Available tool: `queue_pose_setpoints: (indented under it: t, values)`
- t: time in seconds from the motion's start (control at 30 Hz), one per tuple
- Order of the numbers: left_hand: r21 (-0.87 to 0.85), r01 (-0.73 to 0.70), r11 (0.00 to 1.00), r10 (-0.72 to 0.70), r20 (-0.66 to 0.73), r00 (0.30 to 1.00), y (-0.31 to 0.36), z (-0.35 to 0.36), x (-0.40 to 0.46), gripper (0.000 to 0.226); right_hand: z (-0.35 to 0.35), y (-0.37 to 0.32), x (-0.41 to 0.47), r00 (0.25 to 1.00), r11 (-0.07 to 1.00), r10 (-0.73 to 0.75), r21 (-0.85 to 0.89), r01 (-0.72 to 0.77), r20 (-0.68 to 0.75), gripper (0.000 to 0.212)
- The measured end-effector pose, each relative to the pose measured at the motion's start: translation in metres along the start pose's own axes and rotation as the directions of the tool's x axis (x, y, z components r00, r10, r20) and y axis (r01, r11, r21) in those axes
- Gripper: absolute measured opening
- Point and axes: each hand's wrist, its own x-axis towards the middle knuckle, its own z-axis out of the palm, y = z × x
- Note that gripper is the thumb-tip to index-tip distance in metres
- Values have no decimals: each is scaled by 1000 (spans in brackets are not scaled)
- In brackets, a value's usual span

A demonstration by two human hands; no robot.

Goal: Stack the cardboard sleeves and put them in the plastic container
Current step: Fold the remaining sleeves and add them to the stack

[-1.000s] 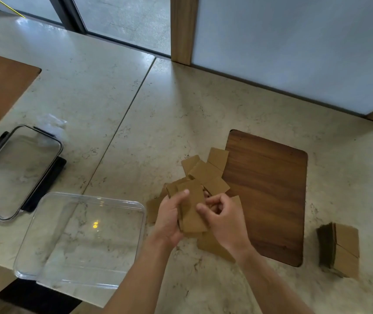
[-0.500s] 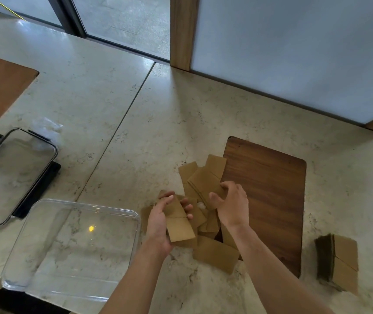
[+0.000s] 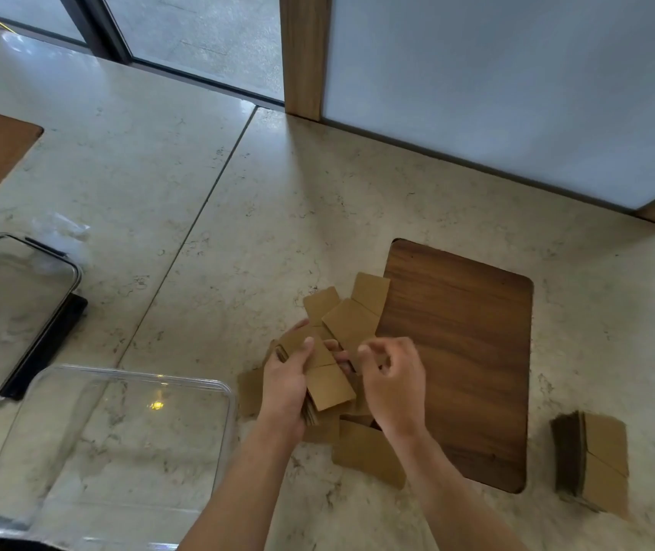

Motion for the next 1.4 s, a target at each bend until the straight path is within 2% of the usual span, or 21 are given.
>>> queue_pose_setpoints:
  t: [0.1, 0.17, 0.23, 0.3, 0.33, 0.37, 0.43, 0.47, 0.53, 0.6, 0.67, 0.73, 0.8, 0.87, 0.97, 1.03, 1.13, 1.2, 1.27, 1.33, 1.4]
  values:
    - [-168, -4, 986, 12, 47, 999, 0, -6, -2, 39, 6, -1, 20, 996, 925, 67, -379, -42, 53, 62]
    - [-198, 15, 980, -4, 56, 998, 2, -9, -3, 43, 8, 0, 29, 990, 878, 101, -478, -44, 95, 72]
    - [-256, 59, 965, -38, 87, 995, 6, -12, -3, 37, 3, 0, 37, 993, 926, 109, -368, -82, 54, 55]
    - [-233, 73, 970, -59, 65, 996, 9, -11, -1, 37, -10, -1, 40, 992, 977, 120, -175, -124, -34, 21]
    - [-178, 57, 982, -53, 30, 998, 9, -10, 1, 42, -15, -1, 41, 989, 989, 138, -44, -140, -45, 13]
    - [-111, 27, 993, -28, -4, 1000, 9, -8, 3, 48, -19, -3, 38, 984, 980, 175, 99, -172, -19, 17]
    - [6, -35, 999, 35, -17, 999, 8, -4, 6, 57, -19, -14, 25, 944, 880, 243, 359, -312, 224, 17]
    - [68, -55, 996, 55, 2, 998, 8, -2, 8, 59, -15, -17, 18, 909, 862, 213, 369, -347, 358, 21]
    - [198, -88, 976, 85, 24, 996, 6, -1, 11, 52, -6, -18, 8, 862, 941, 96, 237, -242, 498, 35]
    - [222, -95, 970, 93, 18, 996, 7, -3, 14, 37, 2, -14, 12, 911, 970, 62, 191, -152, 409, 46]
    - [109, -70, 992, 66, 43, 997, 8, -6, 16, 37, 4, -9, 35, 978, 972, 126, 176, -155, 166, 32]
    - [-27, -35, 999, 37, 80, 996, 11, -8, 15, 41, 3, -12, 61, 986, 986, 160, -35, -161, -36, 17]
    - [-92, -25, 995, 33, 86, 996, 14, -10, 16, 45, 13, -16, 78, 984, 946, 164, -274, -176, -64, 66]
    - [-124, -11, 992, 19, 61, 998, 15, -10, 17, 47, 22, -19, 89, 988, 925, 129, -349, -152, -90, 86]
    - [-165, 17, 986, -14, 21, 1000, 18, -11, 23, 45, 25, -19, 105, 987, 954, 134, -259, -153, -90, 76]
    - [-145, -1, 989, 5, 28, 1000, 19, -11, 26, 47, 16, -22, 116, 972, 977, 203, -48, -210, -117, 57]
    - [-151, -14, 988, 24, 66, 998, 21, -7, 29, 69, 1, -34, 110, 958, 956, 234, 218, -195, -166, 38]
    - [-138, -15, 990, 25, 72, 997, 22, -4, 32, 78, -2, -44, 92, 981, 949, 181, 271, -158, -63, 31]
    - [-62, -52, 997, 55, 56, 997, 23, 0, 33, 81, 10, -48, 65, 989, 964, 80, 243, -110, 127, 23]
    - [28, -104, 994, 104, 16, 994, 22, 2, 35, 59, 30, -46, 39, 971, 983, -34, 183, -11, 237, 22]
    - [8, -126, 992, 127, -9, 992, 21, 0, 35, 30, 43, -41, 32, 972, 992, -87, 113, 63, 218, 27]
